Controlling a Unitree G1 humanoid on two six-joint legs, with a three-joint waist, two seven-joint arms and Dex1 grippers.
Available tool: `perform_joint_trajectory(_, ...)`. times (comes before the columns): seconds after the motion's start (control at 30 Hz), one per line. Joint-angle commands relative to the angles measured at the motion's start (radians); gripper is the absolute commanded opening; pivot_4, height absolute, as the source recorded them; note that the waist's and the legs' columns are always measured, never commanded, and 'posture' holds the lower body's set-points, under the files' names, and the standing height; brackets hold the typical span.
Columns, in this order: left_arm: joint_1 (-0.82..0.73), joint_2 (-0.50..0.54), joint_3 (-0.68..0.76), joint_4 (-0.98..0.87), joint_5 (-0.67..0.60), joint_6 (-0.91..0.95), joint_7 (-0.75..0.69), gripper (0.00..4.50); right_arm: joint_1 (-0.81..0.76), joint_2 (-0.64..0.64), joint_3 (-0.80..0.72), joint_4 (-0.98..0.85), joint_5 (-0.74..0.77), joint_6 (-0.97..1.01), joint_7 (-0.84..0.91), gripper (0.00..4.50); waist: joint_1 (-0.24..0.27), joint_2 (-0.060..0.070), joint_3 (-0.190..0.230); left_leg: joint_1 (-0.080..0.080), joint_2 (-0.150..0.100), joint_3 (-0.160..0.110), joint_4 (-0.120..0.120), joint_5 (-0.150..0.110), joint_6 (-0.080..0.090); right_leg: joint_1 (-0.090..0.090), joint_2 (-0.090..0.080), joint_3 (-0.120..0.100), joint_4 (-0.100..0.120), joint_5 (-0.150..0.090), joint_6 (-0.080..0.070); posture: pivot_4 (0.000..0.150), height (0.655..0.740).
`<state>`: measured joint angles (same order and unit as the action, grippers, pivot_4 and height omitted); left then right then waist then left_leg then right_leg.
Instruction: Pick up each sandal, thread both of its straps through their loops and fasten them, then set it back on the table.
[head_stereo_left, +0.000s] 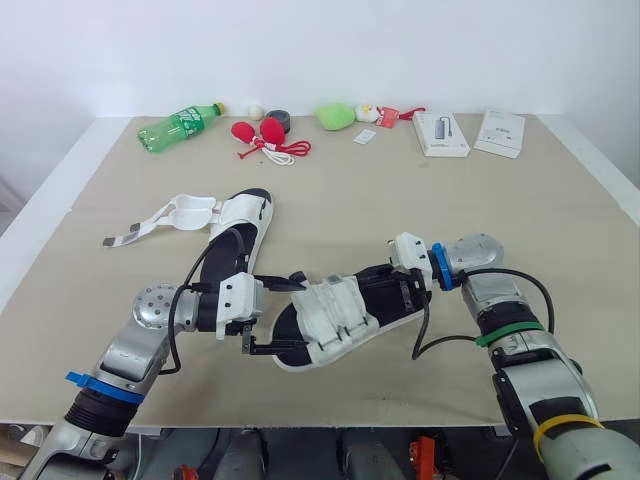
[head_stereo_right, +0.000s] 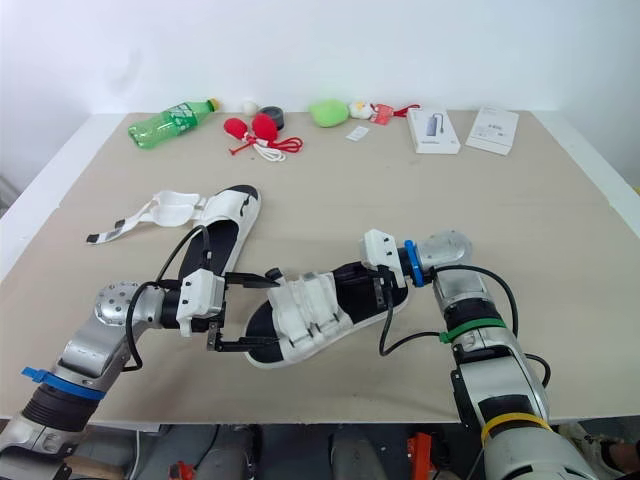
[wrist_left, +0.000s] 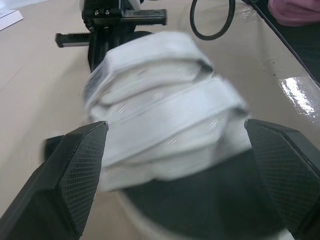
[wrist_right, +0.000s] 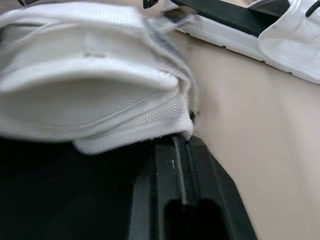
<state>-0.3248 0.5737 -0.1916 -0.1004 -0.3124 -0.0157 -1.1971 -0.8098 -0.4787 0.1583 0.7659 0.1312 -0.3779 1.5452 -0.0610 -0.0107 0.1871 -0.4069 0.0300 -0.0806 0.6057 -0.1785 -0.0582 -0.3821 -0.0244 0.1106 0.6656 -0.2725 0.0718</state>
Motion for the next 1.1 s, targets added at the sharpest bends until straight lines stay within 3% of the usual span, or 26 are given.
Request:
perform_joint_trajectory(0.03, -0.012, 0.006, 0.013, -0.022, -0.005, -0.013, -0.004, 4.50, 0.019, -0.018, 0.003, -0.042, 0.013, 0.025, 0.028, 0.05, 0.000, 0.000, 0.000, 0.000, 0.000, 0.000, 0.000, 0.000, 0.000, 0.000, 0.000, 0.000, 0.000, 0.000, 0.000, 0.150, 0.7400)
perform_joint_trajectory(0.23, -0.015, 0.003, 0.011, -0.011, -0.002, -0.018, -0.006, 4.50, 0.036, -0.040, -0.033, -0.111, 0.052, 0.143, -0.028, 0.05, 0.001, 0.000, 0.000, 0.000, 0.000, 0.000, 0.000, 0.000, 0.000, 0.000, 0.000, 0.000, 0.000, 0.000, 0.000, 0.150, 0.7400)
perform_joint_trajectory(0.5, -0.042, -0.003, 0.015, 0.019, 0.001, -0.026, -0.008, 4.50, 0.075, -0.096, -0.148, -0.225, 0.101, 0.430, -0.261, 0.05, 0.002, 0.000, 0.000, -0.001, 0.000, 0.000, 0.000, 0.000, 0.000, 0.000, 0.000, 0.000, 0.000, 0.000, 0.000, 0.150, 0.7400)
perform_joint_trajectory(0.83, -0.064, -0.025, -0.005, 0.045, 0.007, -0.034, -0.015, 4.50, 0.237, -0.056, -0.362, -0.510, 0.127, 0.812, -0.807, 0.05, 0.004, 0.000, 0.000, -0.002, -0.001, 0.000, -0.001, 0.000, 0.000, -0.002, 0.000, 0.000, 0.000, -0.001, 0.000, 0.150, 0.7400)
perform_joint_trajectory(1.1, -0.088, -0.051, -0.024, 0.075, 0.019, -0.051, -0.033, 4.50, 0.299, 0.040, -0.484, -0.655, 0.100, 0.926, -1.193, 0.05, 0.003, 0.000, 0.000, -0.003, -0.001, 0.000, -0.001, 0.000, 0.000, -0.003, 0.000, 0.001, 0.000, -0.001, 0.000, 0.150, 0.7400)
